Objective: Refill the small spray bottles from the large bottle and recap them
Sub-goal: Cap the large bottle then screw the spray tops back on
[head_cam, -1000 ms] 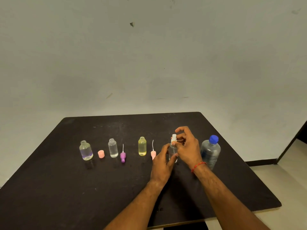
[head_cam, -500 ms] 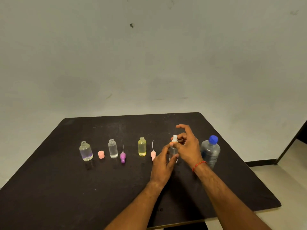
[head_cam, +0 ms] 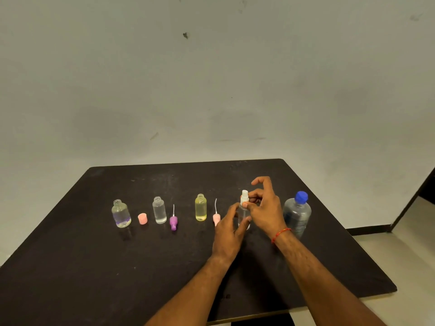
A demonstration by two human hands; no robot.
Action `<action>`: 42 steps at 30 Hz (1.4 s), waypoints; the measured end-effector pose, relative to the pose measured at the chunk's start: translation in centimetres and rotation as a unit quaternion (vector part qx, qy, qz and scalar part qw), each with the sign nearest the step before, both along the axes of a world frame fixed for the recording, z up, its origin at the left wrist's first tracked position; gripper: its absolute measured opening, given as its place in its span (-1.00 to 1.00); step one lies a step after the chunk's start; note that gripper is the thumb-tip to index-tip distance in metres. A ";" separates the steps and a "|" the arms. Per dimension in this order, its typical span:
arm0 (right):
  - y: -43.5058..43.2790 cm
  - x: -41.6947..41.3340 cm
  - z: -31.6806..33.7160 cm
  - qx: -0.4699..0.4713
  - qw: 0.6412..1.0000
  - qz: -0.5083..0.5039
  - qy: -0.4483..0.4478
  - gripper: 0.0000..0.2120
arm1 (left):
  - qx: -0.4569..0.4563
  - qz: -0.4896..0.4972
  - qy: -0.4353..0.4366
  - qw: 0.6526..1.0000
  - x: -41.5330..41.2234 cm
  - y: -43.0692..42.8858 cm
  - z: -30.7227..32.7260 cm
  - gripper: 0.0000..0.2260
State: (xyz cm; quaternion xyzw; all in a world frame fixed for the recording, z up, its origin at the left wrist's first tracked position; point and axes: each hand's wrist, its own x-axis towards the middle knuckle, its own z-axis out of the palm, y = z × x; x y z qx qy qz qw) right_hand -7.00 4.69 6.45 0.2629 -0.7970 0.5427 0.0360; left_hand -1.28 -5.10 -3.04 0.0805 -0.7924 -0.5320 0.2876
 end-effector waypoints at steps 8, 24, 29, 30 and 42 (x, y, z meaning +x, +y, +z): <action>0.0 0.0 0.0 0.018 0.999 0.028 -0.010 -0.41 | -0.006 -0.004 -0.001 1.000 0.0 0.0 -0.1 -0.69; 0.1 0.0 0.1 -0.003 0.999 0.035 -0.023 -0.28 | -0.002 0.005 0.007 1.000 0.2 0.1 0.1 -0.65; 0.2 0.0 0.2 -0.012 1.000 0.024 -0.014 -0.37 | -0.011 0.000 0.017 1.000 0.1 0.2 0.2 -0.63; 0.2 0.0 0.2 -0.013 1.000 0.014 -0.009 -0.39 | -0.013 -0.002 0.012 1.000 0.1 0.1 0.0 -0.60; 0.0 -0.2 0.0 0.008 0.999 0.039 -0.027 -0.35 | 0.005 -0.004 0.010 1.000 0.1 0.1 0.0 -0.68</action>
